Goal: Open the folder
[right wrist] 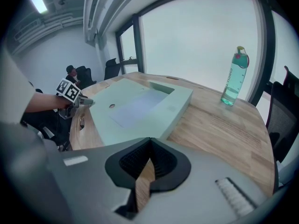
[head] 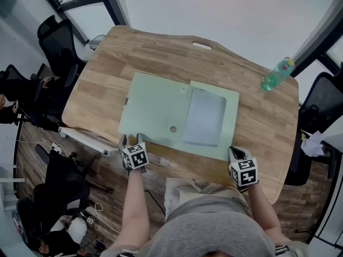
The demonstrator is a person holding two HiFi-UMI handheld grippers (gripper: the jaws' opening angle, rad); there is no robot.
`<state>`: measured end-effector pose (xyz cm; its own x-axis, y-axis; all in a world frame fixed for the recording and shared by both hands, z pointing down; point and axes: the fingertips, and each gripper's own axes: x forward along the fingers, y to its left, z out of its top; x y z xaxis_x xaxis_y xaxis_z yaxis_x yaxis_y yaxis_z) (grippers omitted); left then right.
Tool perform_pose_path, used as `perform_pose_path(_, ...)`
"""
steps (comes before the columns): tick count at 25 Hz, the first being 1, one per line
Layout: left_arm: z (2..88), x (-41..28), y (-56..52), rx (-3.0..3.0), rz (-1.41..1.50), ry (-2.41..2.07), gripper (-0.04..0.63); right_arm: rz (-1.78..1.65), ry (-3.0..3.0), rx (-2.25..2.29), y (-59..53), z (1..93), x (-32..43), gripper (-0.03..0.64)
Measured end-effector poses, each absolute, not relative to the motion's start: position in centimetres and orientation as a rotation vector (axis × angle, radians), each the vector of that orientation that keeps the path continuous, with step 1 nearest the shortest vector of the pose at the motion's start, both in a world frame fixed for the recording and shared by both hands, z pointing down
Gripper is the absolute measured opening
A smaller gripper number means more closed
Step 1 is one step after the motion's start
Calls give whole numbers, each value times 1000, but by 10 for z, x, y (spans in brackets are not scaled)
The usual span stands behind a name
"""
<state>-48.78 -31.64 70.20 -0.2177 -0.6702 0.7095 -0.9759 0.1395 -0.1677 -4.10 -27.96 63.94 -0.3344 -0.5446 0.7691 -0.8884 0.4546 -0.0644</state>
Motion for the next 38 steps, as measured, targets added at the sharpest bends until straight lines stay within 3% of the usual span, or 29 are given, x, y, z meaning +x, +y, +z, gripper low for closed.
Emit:
perform_pose_path(17, 672, -481, -310, 1574, 781, -2051, 247, 621, -2067, 1162, -280, 640, -41, 2)
perform_pose_path(28, 637, -416, -287, 1668, 672, -2032, 245, 555, -2116, 1064, -276, 636, -47, 2)
perform_pose_path(38, 585, -317, -263, 1916, 372, -1871, 98, 467, -2285, 1080, -252, 592, -71, 2)
